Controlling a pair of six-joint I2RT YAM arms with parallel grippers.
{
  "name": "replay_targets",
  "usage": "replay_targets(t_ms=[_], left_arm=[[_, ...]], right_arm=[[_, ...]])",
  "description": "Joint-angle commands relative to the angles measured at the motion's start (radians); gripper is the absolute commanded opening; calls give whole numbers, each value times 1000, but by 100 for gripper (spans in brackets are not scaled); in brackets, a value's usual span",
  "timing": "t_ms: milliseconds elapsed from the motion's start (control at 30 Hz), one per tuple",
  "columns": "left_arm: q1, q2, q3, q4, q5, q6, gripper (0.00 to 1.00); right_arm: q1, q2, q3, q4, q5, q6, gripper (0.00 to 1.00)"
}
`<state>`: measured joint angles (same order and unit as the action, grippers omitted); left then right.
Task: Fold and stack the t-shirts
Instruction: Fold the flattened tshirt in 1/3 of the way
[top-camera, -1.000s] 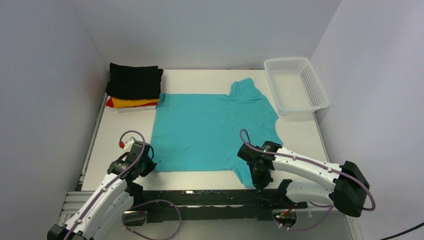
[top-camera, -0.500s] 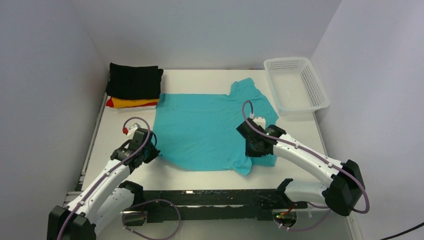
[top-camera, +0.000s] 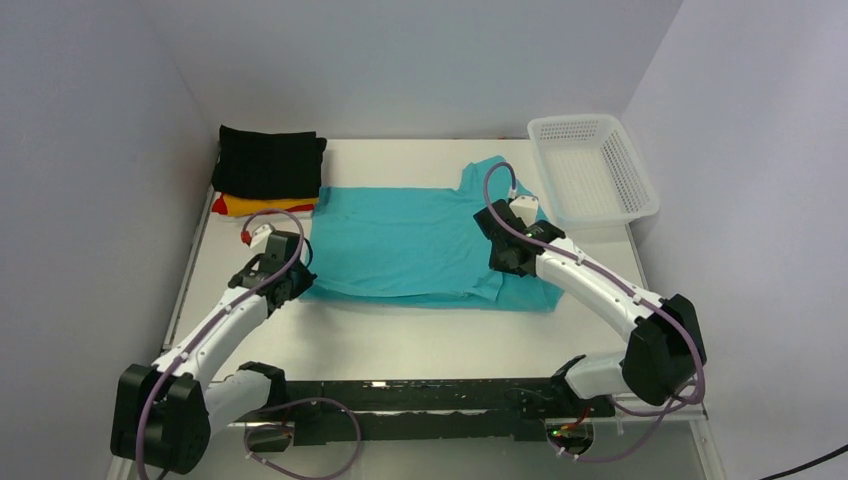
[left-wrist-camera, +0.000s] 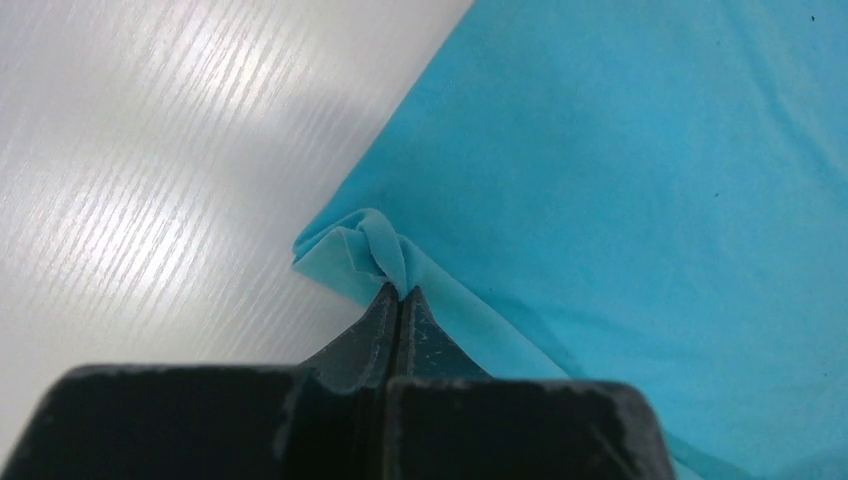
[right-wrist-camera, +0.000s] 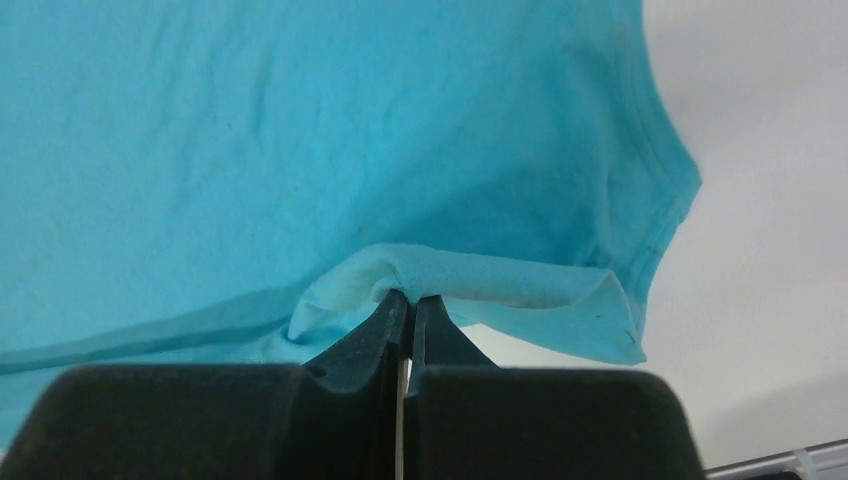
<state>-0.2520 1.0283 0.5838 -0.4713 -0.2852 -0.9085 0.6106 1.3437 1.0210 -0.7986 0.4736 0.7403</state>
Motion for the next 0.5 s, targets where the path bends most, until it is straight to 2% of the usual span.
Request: replay_targets(t_ms=[0, 467], left_arm=[[23, 49, 57, 79, -1, 38, 0], [75, 134, 120, 109, -23, 83, 0]], right_arm=[[-34, 31, 72, 34, 65, -37, 0], [-122, 124, 153, 98, 34, -141, 0]])
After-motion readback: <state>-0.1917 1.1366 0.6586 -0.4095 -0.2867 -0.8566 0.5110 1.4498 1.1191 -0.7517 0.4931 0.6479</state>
